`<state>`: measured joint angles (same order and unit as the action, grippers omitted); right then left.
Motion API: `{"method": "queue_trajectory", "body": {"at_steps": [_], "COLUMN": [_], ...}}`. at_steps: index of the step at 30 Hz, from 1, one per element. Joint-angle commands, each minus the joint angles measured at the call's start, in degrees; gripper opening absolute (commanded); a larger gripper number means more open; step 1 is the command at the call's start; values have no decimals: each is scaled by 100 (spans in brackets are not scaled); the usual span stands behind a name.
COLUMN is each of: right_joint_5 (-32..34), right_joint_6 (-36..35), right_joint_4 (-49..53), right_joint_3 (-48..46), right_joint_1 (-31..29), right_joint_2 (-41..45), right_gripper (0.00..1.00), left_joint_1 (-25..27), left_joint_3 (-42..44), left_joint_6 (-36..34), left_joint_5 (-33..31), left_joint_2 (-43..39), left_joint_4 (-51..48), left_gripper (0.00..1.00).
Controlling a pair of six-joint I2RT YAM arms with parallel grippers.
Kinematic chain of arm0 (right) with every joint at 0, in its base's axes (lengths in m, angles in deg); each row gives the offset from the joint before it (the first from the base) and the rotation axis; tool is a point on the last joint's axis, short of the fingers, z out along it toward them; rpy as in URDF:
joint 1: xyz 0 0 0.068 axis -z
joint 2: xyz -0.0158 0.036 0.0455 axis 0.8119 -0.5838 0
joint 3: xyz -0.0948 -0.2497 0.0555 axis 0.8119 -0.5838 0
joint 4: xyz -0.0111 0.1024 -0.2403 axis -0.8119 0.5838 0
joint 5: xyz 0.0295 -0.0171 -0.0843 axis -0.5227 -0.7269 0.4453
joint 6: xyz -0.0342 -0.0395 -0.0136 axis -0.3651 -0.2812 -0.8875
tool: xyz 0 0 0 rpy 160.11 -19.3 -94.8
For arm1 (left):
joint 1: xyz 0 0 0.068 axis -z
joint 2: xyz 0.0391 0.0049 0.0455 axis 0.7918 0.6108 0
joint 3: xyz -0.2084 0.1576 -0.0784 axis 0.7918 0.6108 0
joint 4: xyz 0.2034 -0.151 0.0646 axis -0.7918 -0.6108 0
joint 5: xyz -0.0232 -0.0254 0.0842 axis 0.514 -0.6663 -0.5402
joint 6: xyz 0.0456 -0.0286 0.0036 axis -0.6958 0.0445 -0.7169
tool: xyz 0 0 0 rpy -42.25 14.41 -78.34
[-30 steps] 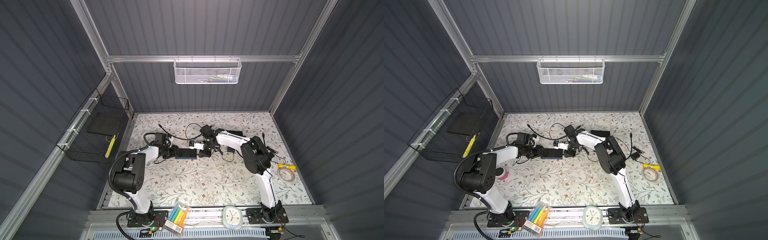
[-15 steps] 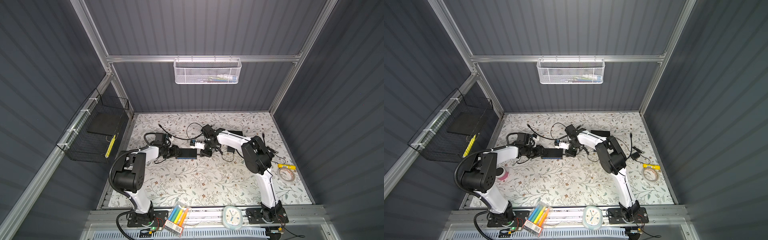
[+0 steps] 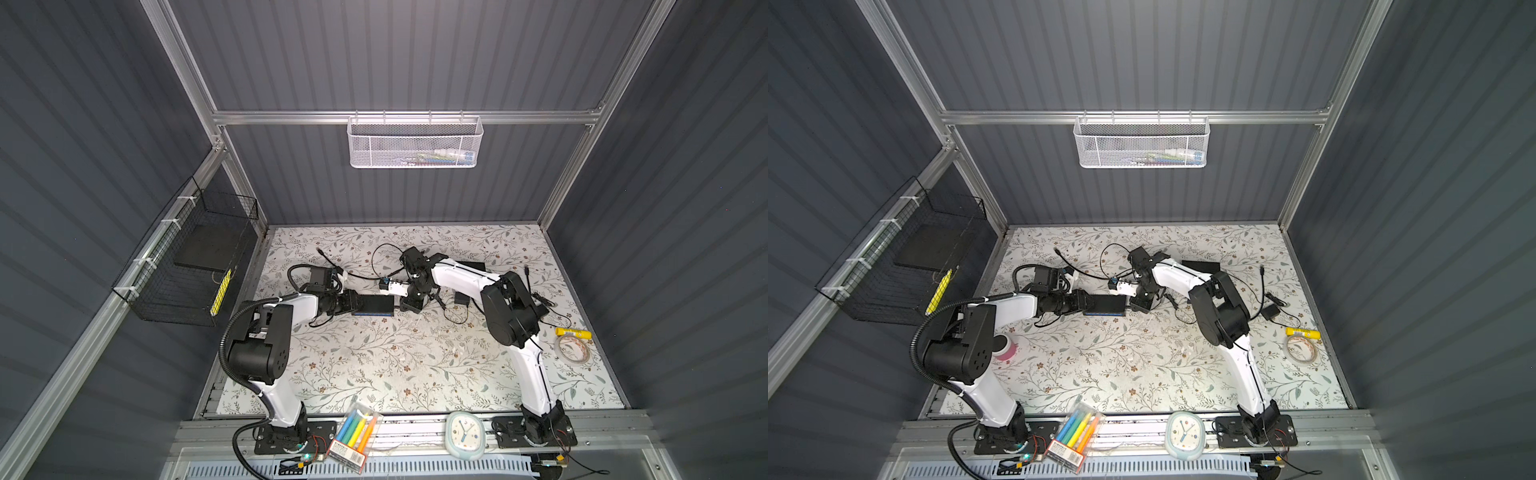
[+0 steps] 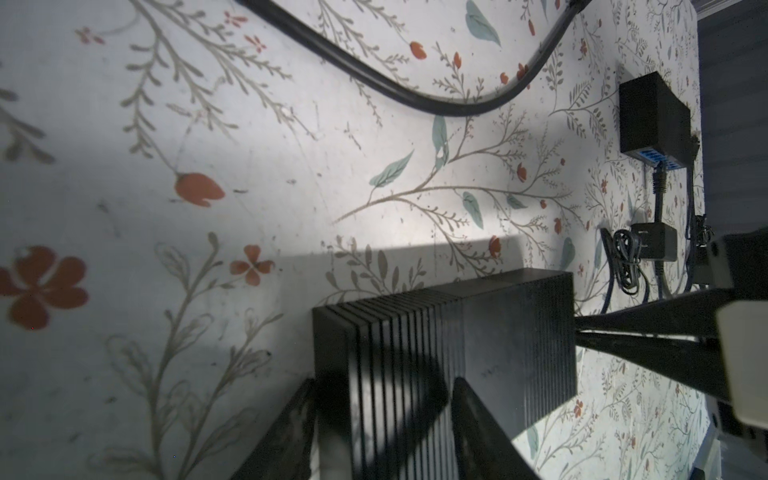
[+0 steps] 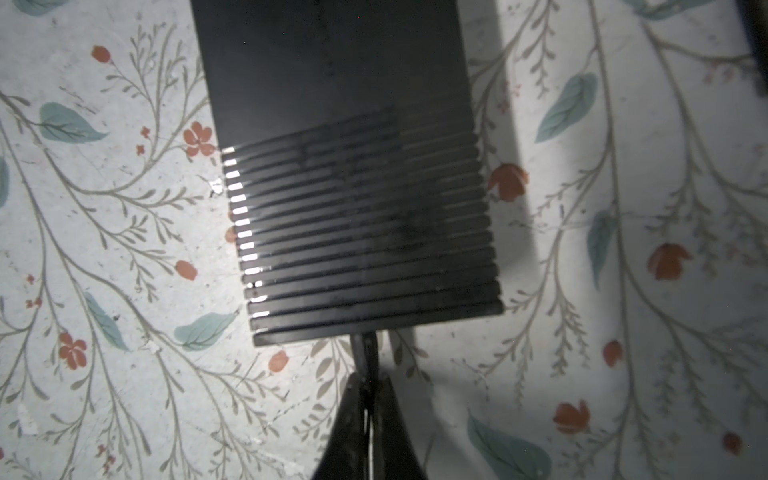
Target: Insert the plug into the switch port
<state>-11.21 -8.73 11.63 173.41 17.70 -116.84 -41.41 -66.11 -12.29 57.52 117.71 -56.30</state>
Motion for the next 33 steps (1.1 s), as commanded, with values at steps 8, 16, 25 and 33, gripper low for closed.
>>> {"method": "queue_trajectory", "body": {"at_steps": [8, 16, 25, 33], "right_joint_5": [-149, -99, -128, -97], "right_joint_6": [138, 307, 634, 778], "right_joint_4": [133, 436, 433, 568], "right_joint_3": [471, 1099, 1109, 1367], "right_joint_1": [-242, -314, -403, -447], "right_joint_2": [-257, -481, -473, -505], "right_gripper": [0, 0, 0, 0], "left_joint_1": [298, 391, 504, 635], "left_joint_3": [71, 260, 344, 363], "left_joint_6": [61, 146, 166, 201], "left_joint_5": [257, 182, 8, -111], "left_joint_2": [415, 416, 430, 522], "left_joint_4": [54, 165, 148, 185], "left_gripper": [52, 51, 51, 51]}}
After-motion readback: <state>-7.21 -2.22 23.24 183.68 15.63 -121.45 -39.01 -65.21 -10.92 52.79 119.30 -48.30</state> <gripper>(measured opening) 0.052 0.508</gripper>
